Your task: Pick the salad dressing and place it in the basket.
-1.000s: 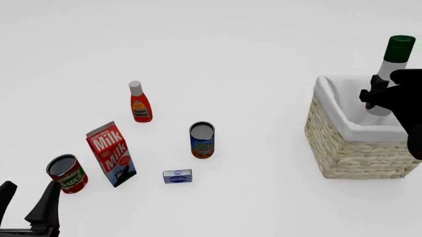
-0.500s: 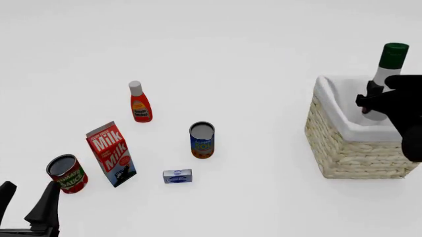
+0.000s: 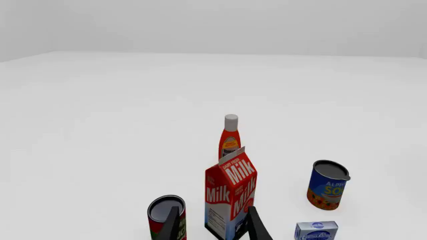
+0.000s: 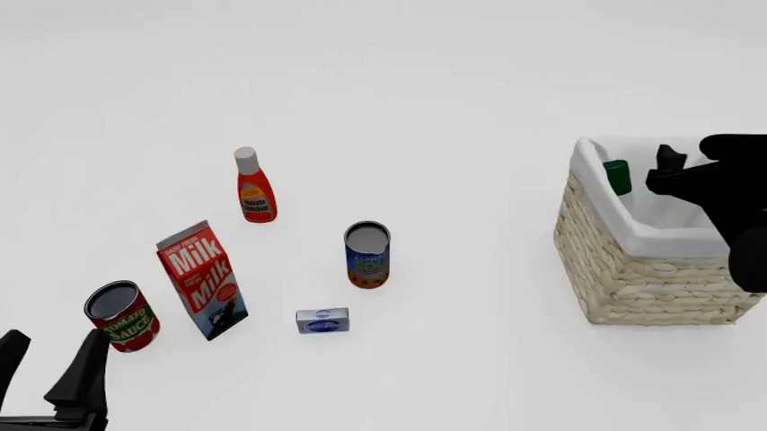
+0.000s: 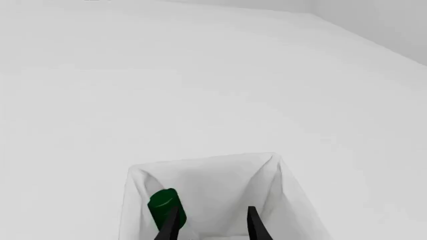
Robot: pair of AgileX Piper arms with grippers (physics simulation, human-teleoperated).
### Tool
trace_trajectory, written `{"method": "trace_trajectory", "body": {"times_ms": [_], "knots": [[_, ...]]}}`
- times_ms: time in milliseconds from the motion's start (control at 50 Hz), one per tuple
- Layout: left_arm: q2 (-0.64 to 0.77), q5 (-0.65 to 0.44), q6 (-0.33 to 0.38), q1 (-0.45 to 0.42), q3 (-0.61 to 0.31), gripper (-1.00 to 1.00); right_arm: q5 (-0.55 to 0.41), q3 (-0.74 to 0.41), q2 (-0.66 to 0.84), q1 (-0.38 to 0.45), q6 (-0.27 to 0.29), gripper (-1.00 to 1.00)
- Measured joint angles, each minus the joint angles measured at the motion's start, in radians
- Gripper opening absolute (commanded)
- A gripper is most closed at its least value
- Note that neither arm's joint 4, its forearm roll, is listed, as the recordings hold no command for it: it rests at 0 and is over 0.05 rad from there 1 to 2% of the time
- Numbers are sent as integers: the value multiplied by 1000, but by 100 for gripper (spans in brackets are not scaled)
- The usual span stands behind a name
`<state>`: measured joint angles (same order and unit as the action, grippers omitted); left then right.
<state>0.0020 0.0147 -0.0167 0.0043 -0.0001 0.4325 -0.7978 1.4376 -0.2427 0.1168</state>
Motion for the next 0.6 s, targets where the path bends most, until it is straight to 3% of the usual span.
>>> {"method": "trace_trajectory", "body": {"times_ms": [600], "knots": [[-1, 7, -1, -2, 0, 100, -51, 0, -100, 17, 6, 100]]}}
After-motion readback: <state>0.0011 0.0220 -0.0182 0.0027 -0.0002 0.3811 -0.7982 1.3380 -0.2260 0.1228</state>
